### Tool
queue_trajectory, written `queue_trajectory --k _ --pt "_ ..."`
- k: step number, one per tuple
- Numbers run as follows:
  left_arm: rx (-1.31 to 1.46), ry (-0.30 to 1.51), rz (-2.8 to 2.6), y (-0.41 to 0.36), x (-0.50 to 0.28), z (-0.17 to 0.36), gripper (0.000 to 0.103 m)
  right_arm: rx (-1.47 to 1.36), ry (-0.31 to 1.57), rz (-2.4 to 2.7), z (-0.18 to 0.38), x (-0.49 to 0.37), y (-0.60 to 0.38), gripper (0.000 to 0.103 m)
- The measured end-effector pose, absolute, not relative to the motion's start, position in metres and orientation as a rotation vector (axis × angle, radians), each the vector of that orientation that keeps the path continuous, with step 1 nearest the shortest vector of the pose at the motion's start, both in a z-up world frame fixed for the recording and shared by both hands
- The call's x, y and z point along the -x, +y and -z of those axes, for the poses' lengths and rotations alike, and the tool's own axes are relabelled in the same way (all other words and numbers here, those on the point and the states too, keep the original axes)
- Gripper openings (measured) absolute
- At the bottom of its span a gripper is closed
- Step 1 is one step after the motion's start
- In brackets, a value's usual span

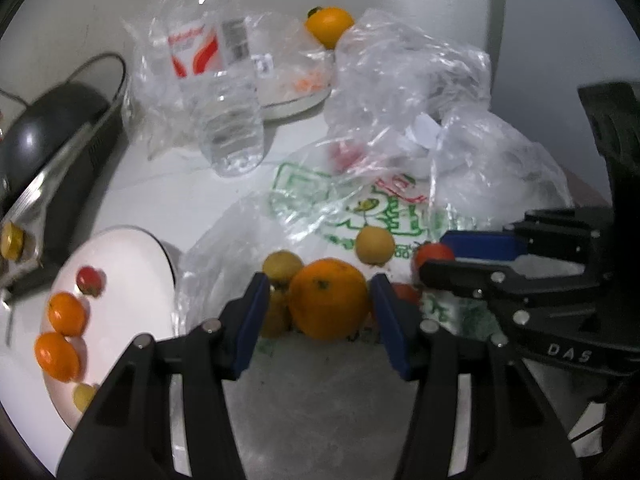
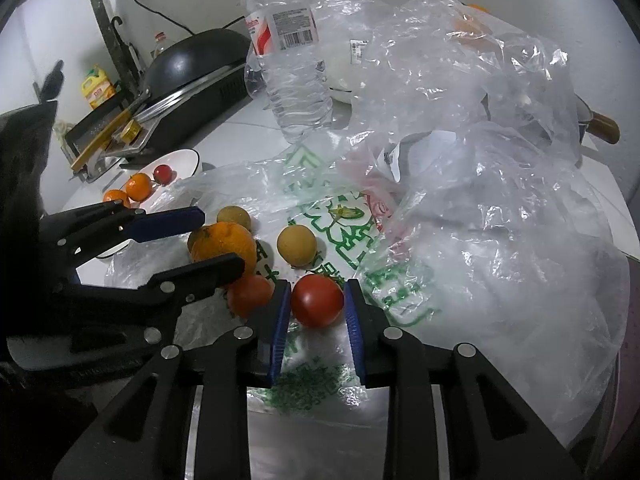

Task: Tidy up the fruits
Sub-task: 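Grasp a large mandarin with the left tool while the right tool grasps a cherry tomato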

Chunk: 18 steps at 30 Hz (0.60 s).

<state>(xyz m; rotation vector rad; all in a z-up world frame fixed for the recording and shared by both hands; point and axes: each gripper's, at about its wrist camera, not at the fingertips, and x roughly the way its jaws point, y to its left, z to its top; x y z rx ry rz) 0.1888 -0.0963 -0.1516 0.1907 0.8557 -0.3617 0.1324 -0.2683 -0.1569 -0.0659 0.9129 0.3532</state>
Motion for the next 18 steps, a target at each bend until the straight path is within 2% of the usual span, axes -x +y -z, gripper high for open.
queue_trajectory --k 2,3,18 --pt "-0.206 0.852 0.37 -0.099 -0.187 0.153 0.052 0.066 0.912 -0.349 0.157 -0.132 -0.268 0.029" --pt "-0.207 0.851 0.378 -0.1 -0.186 0.153 0.045 0.066 0.911 -0.345 0.157 -0.132 -0.268 0.029" --pt "-0.203 0.796 0.439 -0.098 -0.167 0.139 0.044 0.072 0.876 -0.304 0.145 -0.121 -0.263 0.029"
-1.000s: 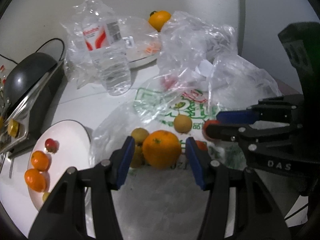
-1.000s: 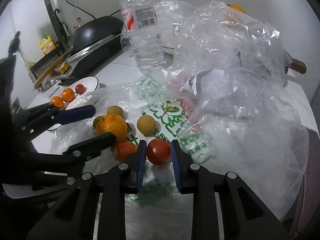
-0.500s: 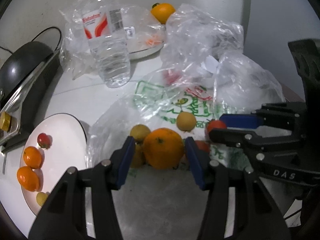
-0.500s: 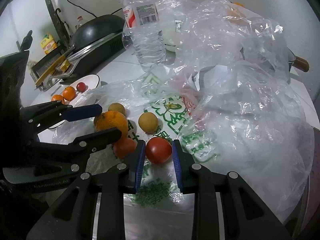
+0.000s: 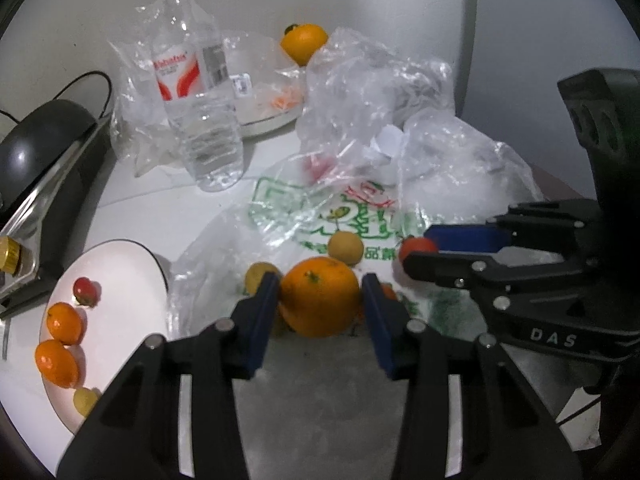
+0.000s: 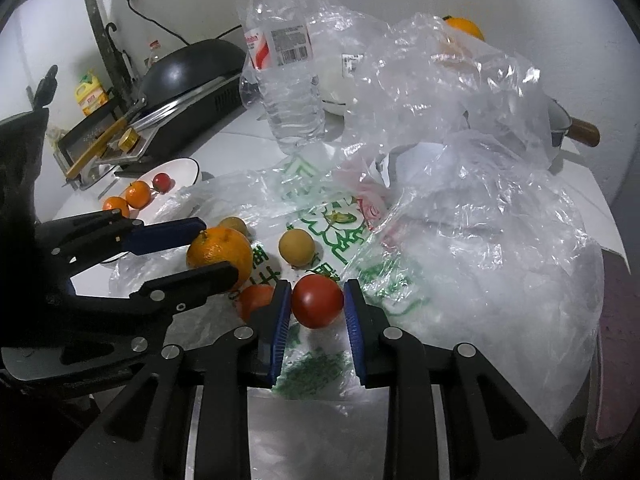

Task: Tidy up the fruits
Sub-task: 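Grasp a large mandarin with the left tool while the right tool grasps a cherry tomato, then carry the mandarin and cherry tomato over the white plate with both tools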

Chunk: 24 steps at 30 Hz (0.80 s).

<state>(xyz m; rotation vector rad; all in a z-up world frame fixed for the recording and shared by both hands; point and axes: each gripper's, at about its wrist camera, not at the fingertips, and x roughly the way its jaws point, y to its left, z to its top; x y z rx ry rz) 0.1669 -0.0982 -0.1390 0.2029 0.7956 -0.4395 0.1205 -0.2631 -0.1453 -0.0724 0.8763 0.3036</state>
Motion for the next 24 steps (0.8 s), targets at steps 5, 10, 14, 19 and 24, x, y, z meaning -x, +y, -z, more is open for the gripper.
queue_trajectory --k 5,10,14,19,24 --pt "-0.195 0.772 0.44 -0.091 -0.156 0.131 0.044 0.089 0.857 -0.3 0.137 -0.114 -0.254 0.029" --pt "-0.186 0.743 0.435 -0.08 -0.145 0.12 0.044 0.1 0.839 -0.3 0.13 -0.108 -0.245 0.029" --pt "-0.176 0.725 0.431 -0.069 -0.139 0.114 0.044 0.112 0.828 -0.3 0.125 -0.103 -0.236 0.029" --pt "-0.165 0.711 0.423 -0.054 -0.131 0.109 0.044 0.133 0.819 -0.308 0.12 -0.098 -0.219 0.029" --pt "-0.146 0.697 0.408 -0.036 -0.125 0.106 0.044 0.149 0.812 -0.319 0.117 -0.096 -0.204 0.029"
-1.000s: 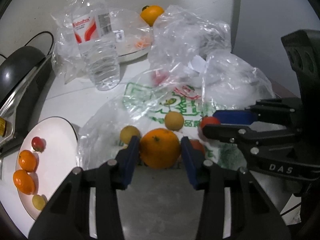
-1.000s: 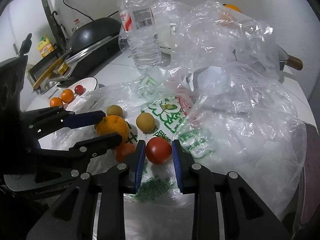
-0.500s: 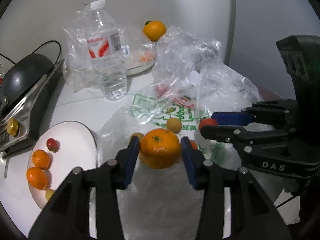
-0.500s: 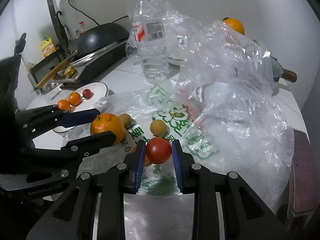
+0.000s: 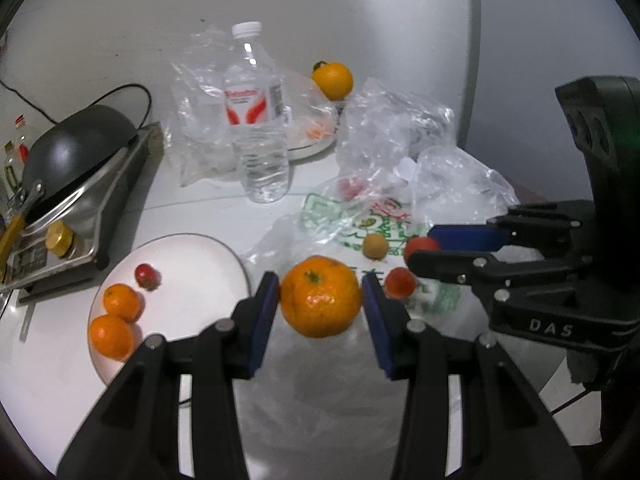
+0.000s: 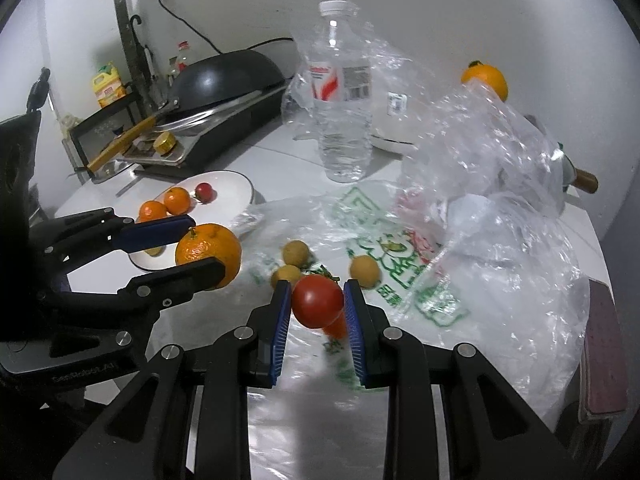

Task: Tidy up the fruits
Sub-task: 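Carry the mandarin and cherry tomato over the white plate with both tools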

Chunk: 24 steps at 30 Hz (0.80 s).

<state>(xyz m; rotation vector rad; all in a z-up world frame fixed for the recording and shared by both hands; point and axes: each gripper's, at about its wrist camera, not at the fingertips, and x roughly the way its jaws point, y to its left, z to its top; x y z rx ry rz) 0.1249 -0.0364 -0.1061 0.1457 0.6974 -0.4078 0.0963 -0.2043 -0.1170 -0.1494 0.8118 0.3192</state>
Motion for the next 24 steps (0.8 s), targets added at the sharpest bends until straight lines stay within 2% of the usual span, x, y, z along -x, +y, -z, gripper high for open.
queue_trajectory --k 10,11,16,18,22,24 --pt "-0.121 0.685 0.36 0.001 -0.12 0.107 0.044 0.185 0.81 -0.344 0.115 -0.099 -0.171 0.029" --pt "-0.122 0.681 0.353 0.004 -0.12 0.107 0.038 0.19 0.81 -0.347 0.115 -0.099 -0.167 0.029" --pt "-0.117 0.664 0.316 0.021 -0.123 0.107 0.038 0.208 0.816 -0.361 0.117 -0.104 -0.151 0.029" --pt "-0.099 0.682 0.298 0.027 -0.129 0.116 0.029 0.205 0.829 -0.345 0.122 -0.108 -0.147 0.029" --pt "-0.037 0.717 0.291 0.028 -0.142 0.139 0.029 0.147 0.818 -0.306 0.13 -0.112 -0.154 0.029" --pt "-0.092 0.716 0.294 0.016 -0.141 0.143 0.029 0.097 0.845 -0.318 0.138 -0.116 -0.163 0.029"
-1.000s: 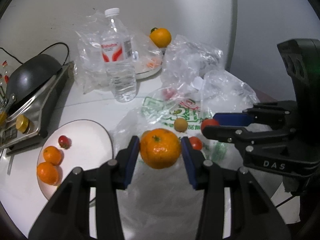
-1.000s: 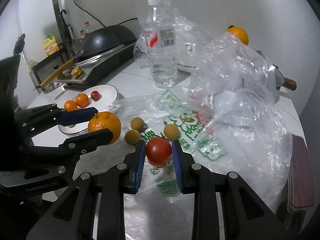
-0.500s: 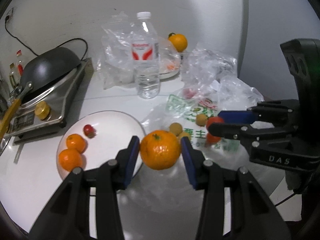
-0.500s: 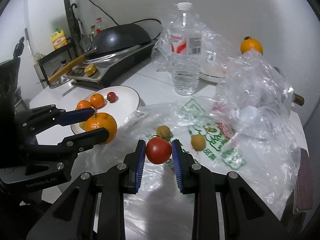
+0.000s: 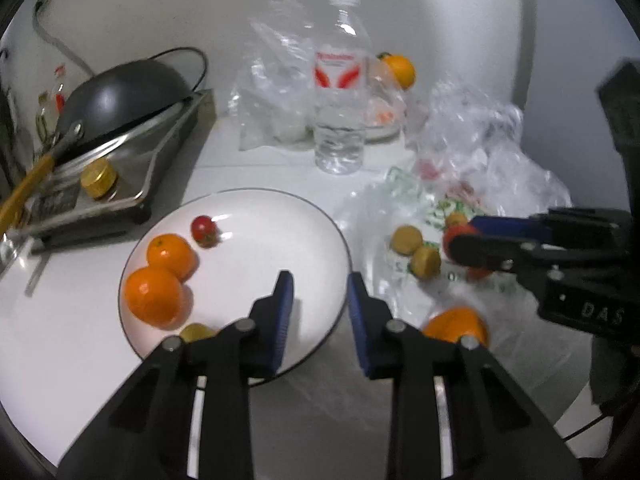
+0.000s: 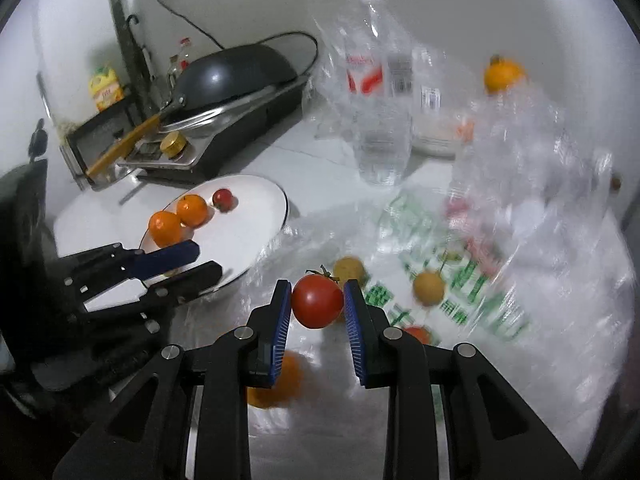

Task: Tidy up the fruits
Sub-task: 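Carry the mandarin and cherry tomato over the white plate with both tools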

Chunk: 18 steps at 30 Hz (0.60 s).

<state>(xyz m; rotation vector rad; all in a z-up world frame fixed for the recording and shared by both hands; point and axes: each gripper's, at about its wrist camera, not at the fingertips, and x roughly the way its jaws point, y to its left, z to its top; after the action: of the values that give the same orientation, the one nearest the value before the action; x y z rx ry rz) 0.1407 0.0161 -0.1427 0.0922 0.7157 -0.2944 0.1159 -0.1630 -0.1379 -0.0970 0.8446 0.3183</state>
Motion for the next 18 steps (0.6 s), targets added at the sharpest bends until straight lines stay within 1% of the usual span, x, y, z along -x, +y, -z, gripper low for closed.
queue_trajectory --k 4,10,13,18 --pt "-0.14 0.685 0.291 0.009 -0.143 0.133 0.028 0.113 0.863 -0.308 0.144 -0.124 -0.172 0.029" --pt "-0.149 0.682 0.38 -0.016 -0.132 0.121 0.028 0.105 0.836 -0.27 0.132 -0.119 -0.195 0.029" --pt "-0.161 0.69 0.425 -0.031 -0.124 0.122 0.03 0.095 0.819 -0.24 0.127 -0.112 -0.211 0.029" --pt "-0.176 0.744 0.477 -0.053 -0.11 0.129 0.036 0.082 0.78 -0.215 0.117 -0.094 -0.234 0.029"
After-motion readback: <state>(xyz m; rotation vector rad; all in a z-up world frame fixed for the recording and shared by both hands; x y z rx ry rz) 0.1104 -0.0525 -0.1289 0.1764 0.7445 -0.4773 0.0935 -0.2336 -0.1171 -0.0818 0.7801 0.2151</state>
